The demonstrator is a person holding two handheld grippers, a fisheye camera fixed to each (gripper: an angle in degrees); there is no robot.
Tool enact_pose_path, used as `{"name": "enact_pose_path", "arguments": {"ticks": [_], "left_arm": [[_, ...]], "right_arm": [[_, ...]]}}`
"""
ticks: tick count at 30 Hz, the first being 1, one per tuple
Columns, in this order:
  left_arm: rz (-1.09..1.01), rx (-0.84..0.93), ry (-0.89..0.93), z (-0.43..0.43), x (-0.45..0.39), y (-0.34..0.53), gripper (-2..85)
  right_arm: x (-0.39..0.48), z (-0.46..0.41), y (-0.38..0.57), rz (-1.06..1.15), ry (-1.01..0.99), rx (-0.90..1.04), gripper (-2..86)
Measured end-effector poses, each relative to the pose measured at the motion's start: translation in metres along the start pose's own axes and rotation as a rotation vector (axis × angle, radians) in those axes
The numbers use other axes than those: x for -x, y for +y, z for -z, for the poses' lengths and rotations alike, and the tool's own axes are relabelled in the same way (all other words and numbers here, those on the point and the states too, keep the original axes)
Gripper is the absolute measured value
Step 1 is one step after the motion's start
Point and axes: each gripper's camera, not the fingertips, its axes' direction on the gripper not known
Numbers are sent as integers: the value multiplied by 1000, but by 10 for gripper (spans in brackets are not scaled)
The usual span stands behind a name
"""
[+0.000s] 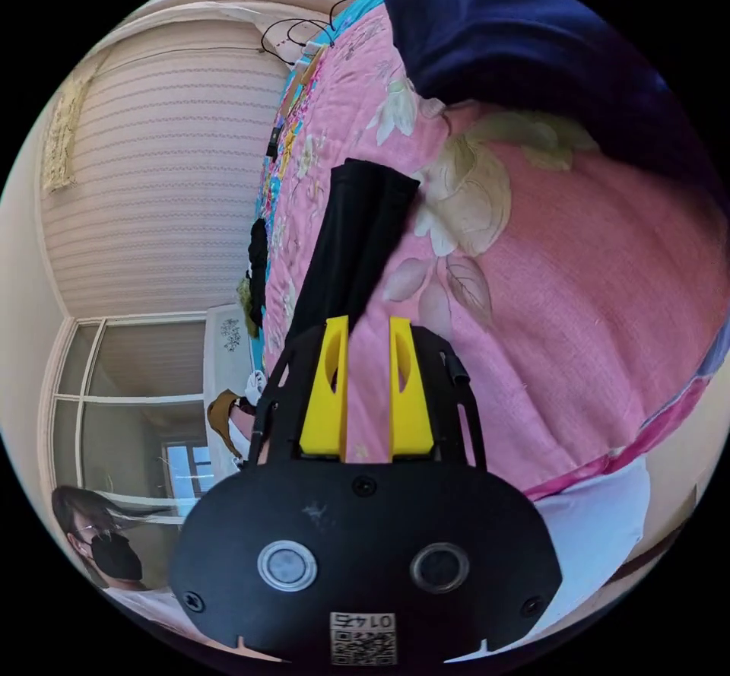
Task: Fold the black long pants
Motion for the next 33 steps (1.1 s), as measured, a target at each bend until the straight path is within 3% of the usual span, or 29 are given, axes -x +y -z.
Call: {"name": "enact_pose_path", "arguments": {"ticks": [5, 8, 10, 18, 26, 30, 33], "left_arm": [[42, 62, 221, -34, -23, 5, 119], [-14, 112, 170, -54, -53, -4, 129], [4, 144, 147, -66, -69, -9, 95], [-104, 125, 268, -42, -129, 9, 47], [-241, 261, 65, -20, -154, 66, 65], [-330, 277, -77, -12, -187, 88, 86], [-596, 260, -339, 8, -242, 113, 67]], "right_arm": [[9, -31, -2, 8, -45, -66, 109], [14, -53, -3, -15, -30, -58, 89], [17, -66, 1, -24, -40, -44, 32], [33, -69, 36, 147, -184, 33, 5], [-13, -82, 123, 163, 138, 202, 12], [-31, -74, 159, 60, 179, 6, 19], [6, -76, 187, 243, 473, -70, 13]]}}
